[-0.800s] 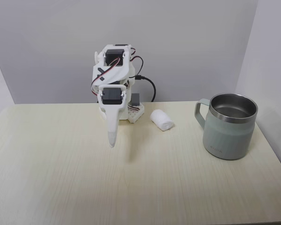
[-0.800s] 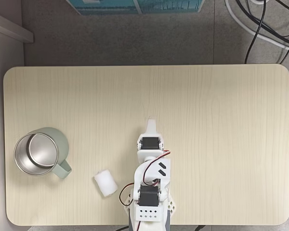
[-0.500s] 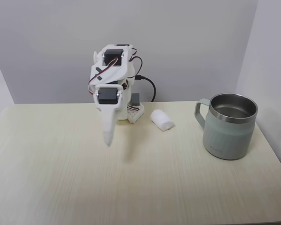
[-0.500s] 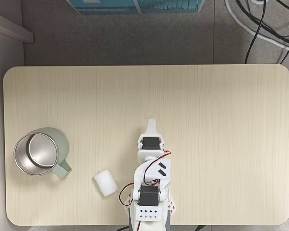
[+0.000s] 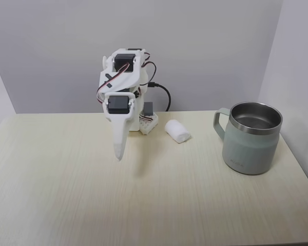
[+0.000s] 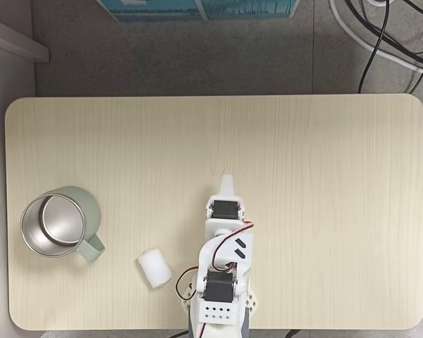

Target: Grasp a dressing and put it in the cup.

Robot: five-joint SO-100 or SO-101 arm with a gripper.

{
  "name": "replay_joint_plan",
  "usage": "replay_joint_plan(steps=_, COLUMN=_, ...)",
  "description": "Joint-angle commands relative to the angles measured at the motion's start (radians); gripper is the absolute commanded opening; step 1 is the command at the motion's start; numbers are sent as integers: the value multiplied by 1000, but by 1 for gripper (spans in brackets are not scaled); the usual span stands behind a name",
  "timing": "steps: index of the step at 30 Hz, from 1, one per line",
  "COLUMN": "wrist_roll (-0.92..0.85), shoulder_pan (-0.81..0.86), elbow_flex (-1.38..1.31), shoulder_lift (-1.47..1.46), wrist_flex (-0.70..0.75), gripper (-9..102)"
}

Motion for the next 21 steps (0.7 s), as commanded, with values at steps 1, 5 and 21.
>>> replay_joint_plan(steps=1, wrist_roll=-28, shoulder_pan=-40, elbow_flex=140, shoulder_lift=-9, wrist_flex=81, gripper=0)
replay_joint_plan(steps=5, wrist_roll=-94, shoulder_pan=-183, elbow_flex=411, shoulder_lift=84, wrist_flex=238, gripper=0)
replay_joint_plan(steps=21, wrist_roll=-890, shoulder_pan=-888, elbow_flex=1134, shoulder_lift=730, wrist_flex=904, gripper=15)
